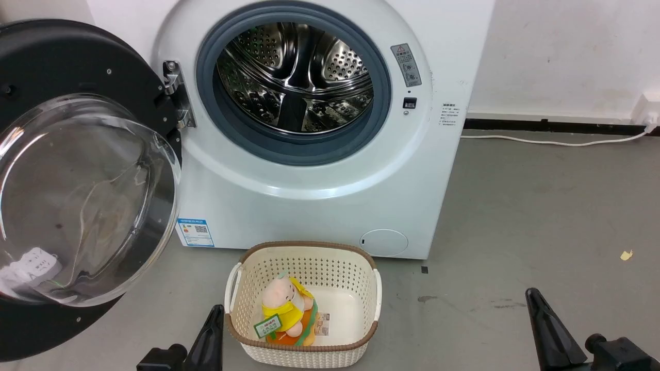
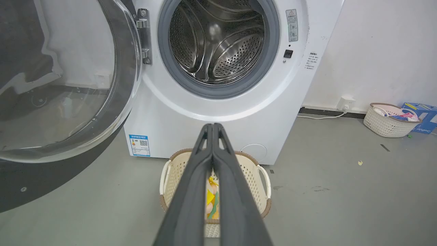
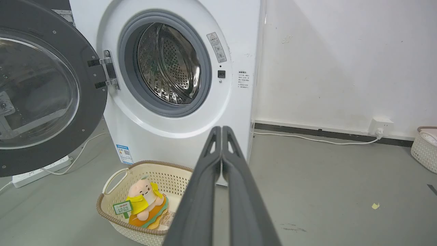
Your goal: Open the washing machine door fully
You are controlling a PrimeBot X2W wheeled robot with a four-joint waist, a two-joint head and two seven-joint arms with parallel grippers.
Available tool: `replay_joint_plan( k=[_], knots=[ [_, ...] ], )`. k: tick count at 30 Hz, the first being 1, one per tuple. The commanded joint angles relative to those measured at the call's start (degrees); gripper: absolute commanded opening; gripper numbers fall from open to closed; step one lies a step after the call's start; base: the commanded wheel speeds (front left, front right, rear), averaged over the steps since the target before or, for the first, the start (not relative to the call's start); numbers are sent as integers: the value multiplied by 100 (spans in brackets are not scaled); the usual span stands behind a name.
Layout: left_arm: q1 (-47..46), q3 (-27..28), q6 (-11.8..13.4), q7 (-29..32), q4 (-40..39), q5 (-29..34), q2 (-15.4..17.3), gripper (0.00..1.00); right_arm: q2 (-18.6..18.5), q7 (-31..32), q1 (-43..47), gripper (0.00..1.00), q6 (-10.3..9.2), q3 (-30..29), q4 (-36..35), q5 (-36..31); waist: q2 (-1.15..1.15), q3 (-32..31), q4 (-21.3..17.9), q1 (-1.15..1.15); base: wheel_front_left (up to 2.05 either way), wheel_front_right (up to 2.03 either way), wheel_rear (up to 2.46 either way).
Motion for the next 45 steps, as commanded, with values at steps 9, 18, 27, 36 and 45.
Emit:
replay_joint_plan(
  k=[9, 18, 27, 36, 45],
  knots=[
    [-71, 37, 60, 120, -97, 89, 1, 0, 4, 121, -90, 0, 1, 30, -17, -48, 0, 33, -26, 0, 0, 0, 0],
    [-112, 55, 97, 225, -163, 153, 1, 0, 6, 227, -147, 0, 1, 48, -28, -77, 0, 66, -51, 0, 0, 0, 0],
    [-154, 72, 135, 331, -229, 217, 2, 0, 8, 332, -204, 0, 1, 67, -39, -106, 0, 99, -76, 0, 0, 0, 0],
    [-195, 90, 173, 436, -294, 282, 2, 0, 10, 438, -261, 0, 2, 86, -50, -135, 0, 132, -102, 0, 0, 0, 0],
    [-237, 107, 210, 541, -360, 346, 2, 0, 12, 544, -318, 0, 2, 105, -60, -164, 0, 165, -127, 0, 0, 0, 0]
  ],
)
